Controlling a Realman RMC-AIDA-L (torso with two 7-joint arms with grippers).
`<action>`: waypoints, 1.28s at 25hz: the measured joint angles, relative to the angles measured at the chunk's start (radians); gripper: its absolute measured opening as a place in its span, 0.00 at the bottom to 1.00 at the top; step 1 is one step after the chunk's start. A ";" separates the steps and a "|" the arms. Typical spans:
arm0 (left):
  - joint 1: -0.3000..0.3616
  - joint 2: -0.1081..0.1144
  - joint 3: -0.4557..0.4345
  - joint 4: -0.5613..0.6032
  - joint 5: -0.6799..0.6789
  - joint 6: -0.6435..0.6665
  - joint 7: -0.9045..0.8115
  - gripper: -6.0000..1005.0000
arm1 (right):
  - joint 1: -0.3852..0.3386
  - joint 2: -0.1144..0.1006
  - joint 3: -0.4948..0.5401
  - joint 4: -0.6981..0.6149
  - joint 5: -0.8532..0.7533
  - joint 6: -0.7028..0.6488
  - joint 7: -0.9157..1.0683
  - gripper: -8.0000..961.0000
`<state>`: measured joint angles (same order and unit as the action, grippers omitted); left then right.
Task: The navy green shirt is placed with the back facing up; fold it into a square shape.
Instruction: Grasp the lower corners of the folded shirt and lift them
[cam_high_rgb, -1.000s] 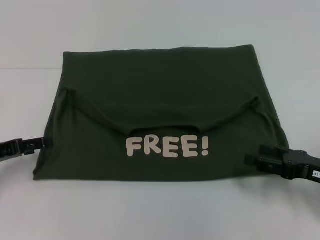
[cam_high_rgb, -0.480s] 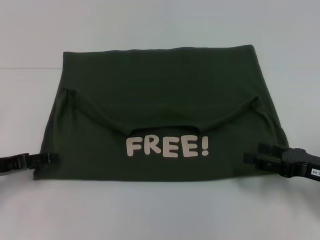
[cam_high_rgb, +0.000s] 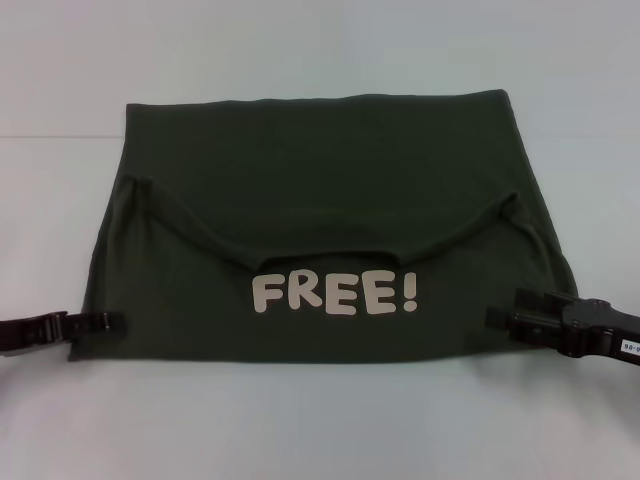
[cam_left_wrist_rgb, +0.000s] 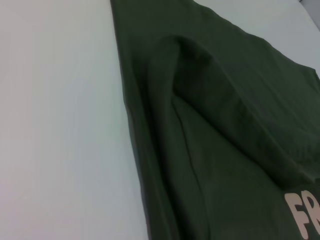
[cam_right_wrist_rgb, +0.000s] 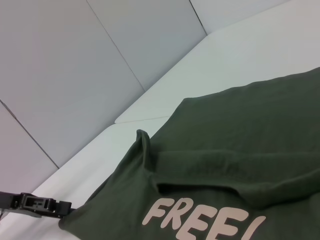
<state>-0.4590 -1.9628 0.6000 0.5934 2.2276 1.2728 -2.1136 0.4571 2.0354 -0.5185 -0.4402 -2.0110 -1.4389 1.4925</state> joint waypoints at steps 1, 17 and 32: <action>-0.001 -0.001 0.000 0.000 0.000 0.003 -0.002 0.83 | 0.000 0.000 0.000 0.000 0.000 0.000 0.000 0.95; -0.013 -0.005 0.061 0.016 0.037 -0.015 -0.052 0.79 | 0.001 0.003 0.000 0.000 0.000 -0.008 0.000 0.95; -0.029 -0.001 0.069 0.019 0.055 -0.010 -0.055 0.09 | 0.003 -0.017 0.002 -0.052 0.003 -0.031 0.116 0.94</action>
<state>-0.4881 -1.9634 0.6692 0.6127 2.2828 1.2631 -2.1689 0.4603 2.0180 -0.5160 -0.4922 -2.0077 -1.4700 1.6087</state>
